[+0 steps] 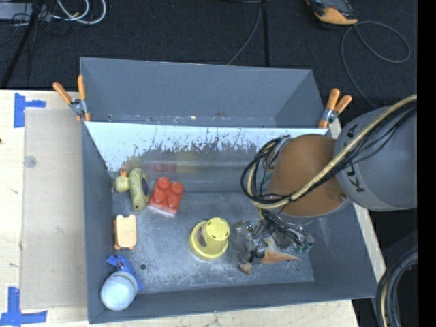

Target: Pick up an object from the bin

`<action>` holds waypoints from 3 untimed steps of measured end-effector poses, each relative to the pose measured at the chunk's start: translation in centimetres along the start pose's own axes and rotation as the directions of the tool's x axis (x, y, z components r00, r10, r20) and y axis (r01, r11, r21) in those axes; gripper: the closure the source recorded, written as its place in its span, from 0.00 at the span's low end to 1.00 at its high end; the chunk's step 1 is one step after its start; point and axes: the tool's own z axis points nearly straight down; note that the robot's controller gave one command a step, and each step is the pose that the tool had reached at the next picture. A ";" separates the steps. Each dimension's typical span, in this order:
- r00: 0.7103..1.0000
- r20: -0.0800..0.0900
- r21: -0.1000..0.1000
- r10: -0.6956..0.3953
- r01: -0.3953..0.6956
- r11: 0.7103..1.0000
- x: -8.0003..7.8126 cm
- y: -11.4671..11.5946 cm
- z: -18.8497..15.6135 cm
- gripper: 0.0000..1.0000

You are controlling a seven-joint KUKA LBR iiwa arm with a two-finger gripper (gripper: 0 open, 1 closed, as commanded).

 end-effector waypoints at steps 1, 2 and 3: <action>1.000 0.000 0.000 0.001 -0.001 1.000 0.0 0.0 0.0 0.00; 1.000 0.000 0.000 0.002 -0.002 1.000 0.0 0.0 0.0 0.00; 0.980 -0.005 -0.003 -0.200 0.200 0.980 1.6 0.0 2.1 1.00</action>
Offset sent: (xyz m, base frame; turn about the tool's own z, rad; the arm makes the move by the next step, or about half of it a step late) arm 0.0000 0.0000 0.0000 0.0000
